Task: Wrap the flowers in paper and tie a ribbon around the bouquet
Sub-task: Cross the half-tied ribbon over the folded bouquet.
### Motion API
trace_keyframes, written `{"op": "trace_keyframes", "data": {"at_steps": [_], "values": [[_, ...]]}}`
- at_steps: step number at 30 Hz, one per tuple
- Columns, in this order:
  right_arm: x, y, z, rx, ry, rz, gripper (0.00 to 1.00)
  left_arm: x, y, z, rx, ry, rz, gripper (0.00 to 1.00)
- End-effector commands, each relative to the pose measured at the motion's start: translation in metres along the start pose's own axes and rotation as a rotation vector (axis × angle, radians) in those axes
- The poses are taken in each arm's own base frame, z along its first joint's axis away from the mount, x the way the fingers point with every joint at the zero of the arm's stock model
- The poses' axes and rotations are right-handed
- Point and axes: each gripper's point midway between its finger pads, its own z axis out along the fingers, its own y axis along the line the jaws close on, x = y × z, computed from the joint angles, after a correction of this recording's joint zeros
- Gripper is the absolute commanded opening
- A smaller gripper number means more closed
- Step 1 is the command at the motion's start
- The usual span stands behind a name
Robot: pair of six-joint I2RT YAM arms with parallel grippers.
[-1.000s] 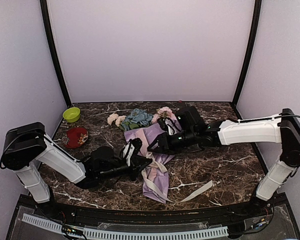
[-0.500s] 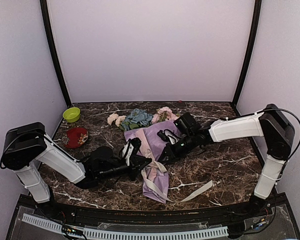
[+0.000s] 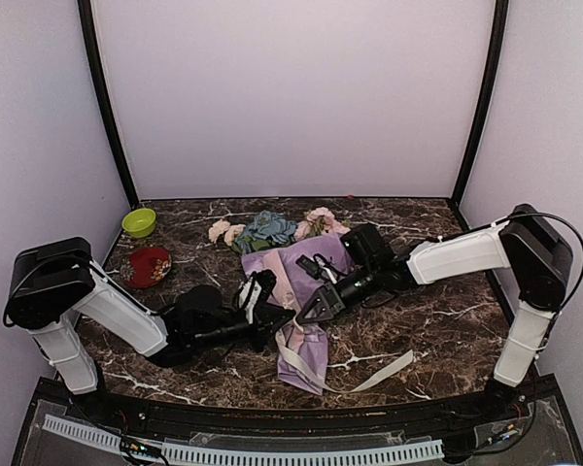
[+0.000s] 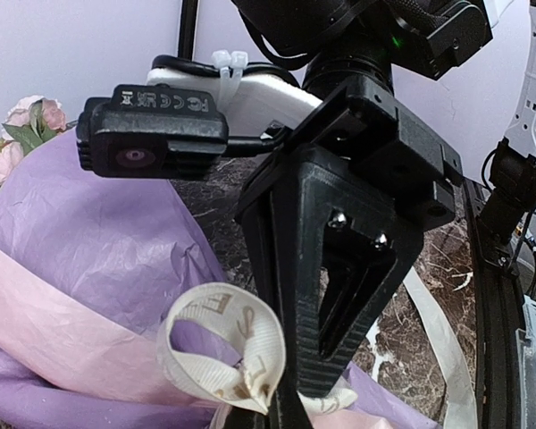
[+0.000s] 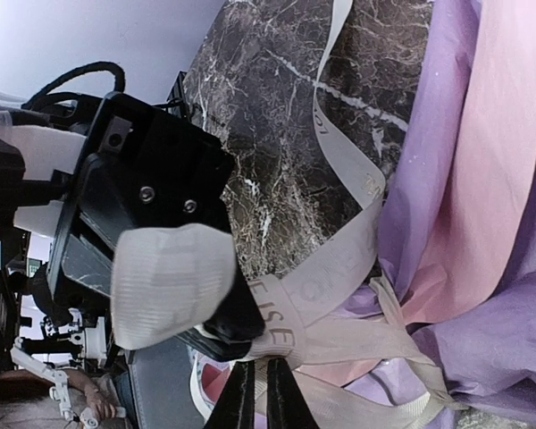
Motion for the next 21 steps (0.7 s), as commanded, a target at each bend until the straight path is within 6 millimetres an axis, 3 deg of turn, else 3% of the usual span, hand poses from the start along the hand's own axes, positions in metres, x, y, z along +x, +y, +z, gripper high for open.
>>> {"op": "trace_keyframes", "data": {"at_steps": [1,4,7,10,13,15,18,21], "values": [[-0.001,0.011,0.004,-0.076,-0.003,-0.033,0.08,-0.006,-0.004,0.002,0.017,-0.012,-0.004,0.00],[-0.008,-0.012,-0.005,0.096,-0.041,-0.013,0.08,-0.006,-0.003,0.001,0.014,-0.013,-0.003,0.00],[-0.020,-0.026,-0.027,0.257,-0.139,0.029,0.08,-0.004,-0.003,0.000,0.011,-0.009,-0.006,0.00],[-0.026,-0.026,-0.047,0.389,-0.237,0.020,0.07,-0.002,-0.001,0.000,0.004,-0.009,-0.015,0.00],[-0.030,-0.012,-0.062,0.456,-0.346,0.004,0.08,0.001,0.000,0.001,-0.001,-0.002,-0.023,0.00],[-0.026,0.009,-0.053,0.428,-0.358,-0.068,0.09,0.001,0.000,0.002,0.003,-0.005,-0.039,0.00],[-0.009,0.041,-0.016,0.330,-0.280,-0.196,0.12,0.001,-0.001,0.002,0.013,-0.013,-0.046,0.00],[0.003,0.058,0.014,0.297,-0.204,-0.282,0.14,0.000,-0.002,0.002,0.018,-0.013,-0.052,0.00]]}}
